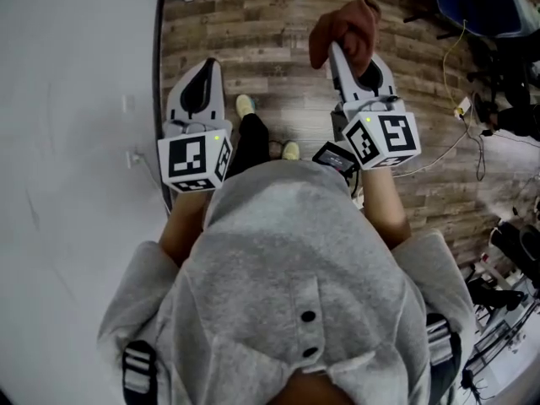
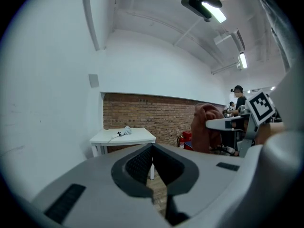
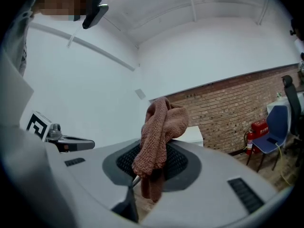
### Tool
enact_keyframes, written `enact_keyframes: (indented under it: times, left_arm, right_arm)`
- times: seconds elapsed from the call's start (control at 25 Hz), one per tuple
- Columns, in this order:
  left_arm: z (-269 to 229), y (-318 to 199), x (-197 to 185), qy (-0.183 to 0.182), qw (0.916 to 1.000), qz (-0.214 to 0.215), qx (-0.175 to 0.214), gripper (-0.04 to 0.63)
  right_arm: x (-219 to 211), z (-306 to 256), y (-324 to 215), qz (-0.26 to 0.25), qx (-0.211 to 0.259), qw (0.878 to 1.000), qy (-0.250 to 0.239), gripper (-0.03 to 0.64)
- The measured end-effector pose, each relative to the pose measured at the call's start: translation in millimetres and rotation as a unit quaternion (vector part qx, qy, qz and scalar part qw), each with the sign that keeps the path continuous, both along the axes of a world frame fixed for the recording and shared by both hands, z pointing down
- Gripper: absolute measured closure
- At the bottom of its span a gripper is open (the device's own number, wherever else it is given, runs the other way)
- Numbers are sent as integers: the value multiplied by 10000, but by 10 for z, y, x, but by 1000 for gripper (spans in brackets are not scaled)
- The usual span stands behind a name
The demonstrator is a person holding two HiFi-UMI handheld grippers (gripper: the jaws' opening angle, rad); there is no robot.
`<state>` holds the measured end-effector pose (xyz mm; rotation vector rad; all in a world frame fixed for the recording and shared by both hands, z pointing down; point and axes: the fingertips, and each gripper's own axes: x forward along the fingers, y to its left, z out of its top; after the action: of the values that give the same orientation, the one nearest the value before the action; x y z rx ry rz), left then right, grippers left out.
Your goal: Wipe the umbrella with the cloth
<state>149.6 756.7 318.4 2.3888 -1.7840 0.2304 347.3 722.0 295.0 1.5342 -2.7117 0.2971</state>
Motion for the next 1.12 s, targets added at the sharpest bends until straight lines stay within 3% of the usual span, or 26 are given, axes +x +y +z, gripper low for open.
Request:
enact_keyframes:
  times: [0.32, 0.56, 1.12]
  left_arm:
    - [60, -1085, -443, 94, 9997, -11, -205, 580]
    - [85, -1644, -872, 122, 9997, 79, -195, 580]
    - [70, -2380, -1576, 143, 9997, 179, -87, 580]
  right_arm:
    - [-546, 107, -1080, -164, -287, 9994, 29, 517]
    - [-1006, 58, -1619, -194, -222, 9995, 147, 517]
    - [-1677, -37, -2292, -138, -112, 9992, 360, 517]
